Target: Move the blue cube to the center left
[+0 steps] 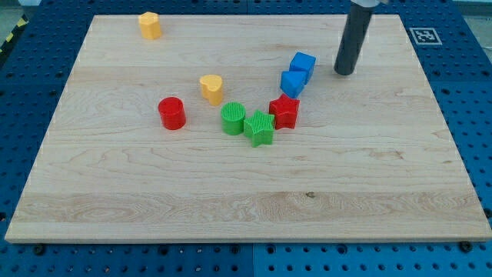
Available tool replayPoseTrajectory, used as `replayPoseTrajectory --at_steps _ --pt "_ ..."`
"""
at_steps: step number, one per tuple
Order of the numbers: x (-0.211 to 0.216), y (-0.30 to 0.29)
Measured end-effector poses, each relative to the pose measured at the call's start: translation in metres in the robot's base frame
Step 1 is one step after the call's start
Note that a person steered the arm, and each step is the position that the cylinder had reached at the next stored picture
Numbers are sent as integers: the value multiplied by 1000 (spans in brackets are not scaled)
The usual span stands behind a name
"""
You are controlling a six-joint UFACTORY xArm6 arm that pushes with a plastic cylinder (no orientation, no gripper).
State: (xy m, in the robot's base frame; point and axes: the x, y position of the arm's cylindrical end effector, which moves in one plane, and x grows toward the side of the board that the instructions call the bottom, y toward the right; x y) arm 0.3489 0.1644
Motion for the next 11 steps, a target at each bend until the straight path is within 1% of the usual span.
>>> replayPoseTrajectory --at_steps 3,7,8,10,11 --pt "2 -14" --pt "-21 -126" --pt "-10 -135" --pt "-9 -162" --pt "-17 -167"
